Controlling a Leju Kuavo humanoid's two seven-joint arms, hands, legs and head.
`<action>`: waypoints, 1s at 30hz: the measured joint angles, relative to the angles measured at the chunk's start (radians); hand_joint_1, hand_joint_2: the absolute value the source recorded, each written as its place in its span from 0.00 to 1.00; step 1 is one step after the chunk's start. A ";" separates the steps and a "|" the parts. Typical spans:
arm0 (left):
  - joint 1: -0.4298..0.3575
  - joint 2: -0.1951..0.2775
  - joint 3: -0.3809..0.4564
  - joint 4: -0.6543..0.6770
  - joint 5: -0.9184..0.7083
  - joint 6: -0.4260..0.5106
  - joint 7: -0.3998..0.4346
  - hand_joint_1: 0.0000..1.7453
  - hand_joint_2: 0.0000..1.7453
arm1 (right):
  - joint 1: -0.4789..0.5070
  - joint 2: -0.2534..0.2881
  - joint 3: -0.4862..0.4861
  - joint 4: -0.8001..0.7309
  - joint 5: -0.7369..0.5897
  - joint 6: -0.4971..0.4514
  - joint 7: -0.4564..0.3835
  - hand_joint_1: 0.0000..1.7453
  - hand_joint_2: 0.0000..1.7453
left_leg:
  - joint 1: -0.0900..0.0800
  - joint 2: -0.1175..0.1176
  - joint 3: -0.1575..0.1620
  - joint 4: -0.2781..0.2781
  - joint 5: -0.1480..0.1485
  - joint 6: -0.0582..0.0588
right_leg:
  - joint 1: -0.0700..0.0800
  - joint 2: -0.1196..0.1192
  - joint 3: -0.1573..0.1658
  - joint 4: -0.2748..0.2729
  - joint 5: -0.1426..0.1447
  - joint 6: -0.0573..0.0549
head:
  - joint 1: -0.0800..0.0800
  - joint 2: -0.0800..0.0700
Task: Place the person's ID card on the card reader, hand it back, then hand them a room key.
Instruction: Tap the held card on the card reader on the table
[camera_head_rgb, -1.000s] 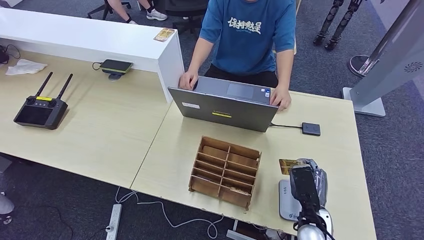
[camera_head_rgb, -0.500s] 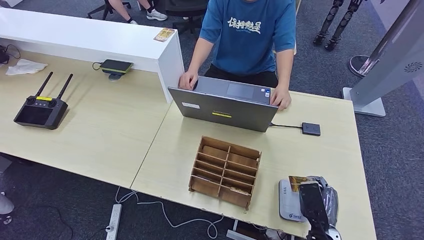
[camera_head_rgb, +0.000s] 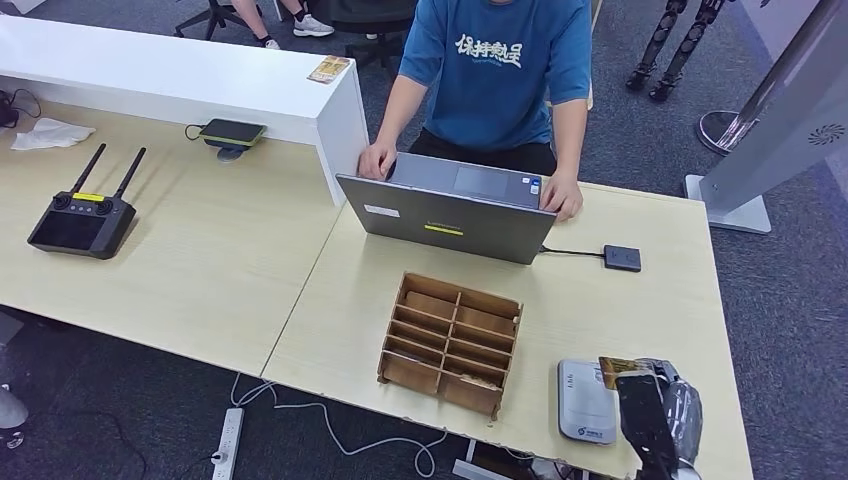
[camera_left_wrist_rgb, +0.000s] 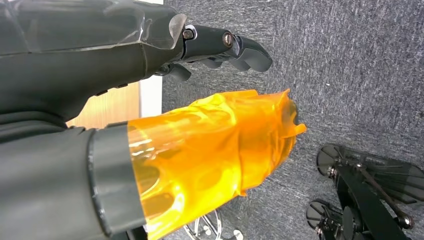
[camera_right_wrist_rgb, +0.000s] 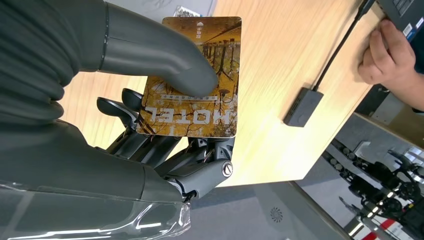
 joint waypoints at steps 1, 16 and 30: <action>0.000 0.000 0.000 0.000 0.000 0.000 0.000 0.00 0.00 | 0.002 -0.002 -0.002 -0.005 0.005 0.000 0.003 1.00 1.00 | 0.000 0.000 0.000 0.000 0.000 0.000 | 0.000 0.000 0.000 0.000 0.000 0.000 | 0.000 0.000; 0.002 -0.001 0.000 0.000 0.027 0.007 -0.002 0.00 0.00 | 0.051 -0.017 -0.003 -0.048 0.028 0.037 0.055 1.00 1.00 | 0.000 0.000 0.000 0.000 0.000 0.000 | 0.000 0.000 0.000 0.000 0.000 0.000 | 0.000 0.000; 0.003 -0.003 0.009 0.001 0.035 0.002 -0.002 0.00 0.00 | 0.085 -0.041 0.042 -0.076 0.002 0.056 0.077 1.00 1.00 | 0.000 0.000 0.000 0.000 0.000 0.000 | 0.000 0.000 0.000 0.000 0.000 0.000 | 0.000 0.000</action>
